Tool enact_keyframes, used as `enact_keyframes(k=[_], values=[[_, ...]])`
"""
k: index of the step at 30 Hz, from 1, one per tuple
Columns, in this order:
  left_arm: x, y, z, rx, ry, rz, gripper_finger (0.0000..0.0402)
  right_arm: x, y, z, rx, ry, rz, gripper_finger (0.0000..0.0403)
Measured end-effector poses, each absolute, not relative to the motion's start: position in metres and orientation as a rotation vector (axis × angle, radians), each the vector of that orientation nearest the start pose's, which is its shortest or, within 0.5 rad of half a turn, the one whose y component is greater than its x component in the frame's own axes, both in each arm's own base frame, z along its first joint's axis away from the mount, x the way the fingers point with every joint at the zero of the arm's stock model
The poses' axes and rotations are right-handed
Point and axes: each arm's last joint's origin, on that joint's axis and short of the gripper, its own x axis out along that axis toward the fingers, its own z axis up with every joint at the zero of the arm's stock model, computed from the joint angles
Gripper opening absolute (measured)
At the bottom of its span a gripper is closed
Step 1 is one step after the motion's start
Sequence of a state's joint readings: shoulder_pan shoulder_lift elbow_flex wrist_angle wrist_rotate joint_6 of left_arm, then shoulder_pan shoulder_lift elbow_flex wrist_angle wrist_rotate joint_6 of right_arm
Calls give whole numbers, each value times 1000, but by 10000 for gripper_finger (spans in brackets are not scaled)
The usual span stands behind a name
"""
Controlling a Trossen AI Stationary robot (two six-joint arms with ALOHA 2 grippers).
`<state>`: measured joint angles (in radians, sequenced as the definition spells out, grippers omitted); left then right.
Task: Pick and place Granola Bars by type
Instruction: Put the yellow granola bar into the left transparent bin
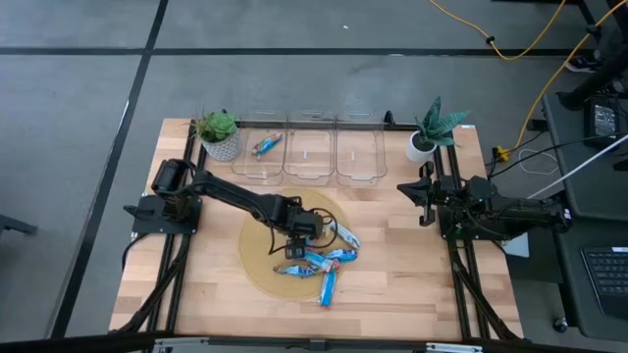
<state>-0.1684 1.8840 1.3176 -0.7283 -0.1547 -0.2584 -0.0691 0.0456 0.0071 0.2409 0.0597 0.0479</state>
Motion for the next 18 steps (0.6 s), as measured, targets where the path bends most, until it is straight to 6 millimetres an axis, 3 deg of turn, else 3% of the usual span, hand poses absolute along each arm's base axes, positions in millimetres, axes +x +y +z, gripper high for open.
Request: enact_keyframes(k=[18], values=[[356,-54,155,-61,1202,188,238,98,-8,185,46,-205,-124,16]])
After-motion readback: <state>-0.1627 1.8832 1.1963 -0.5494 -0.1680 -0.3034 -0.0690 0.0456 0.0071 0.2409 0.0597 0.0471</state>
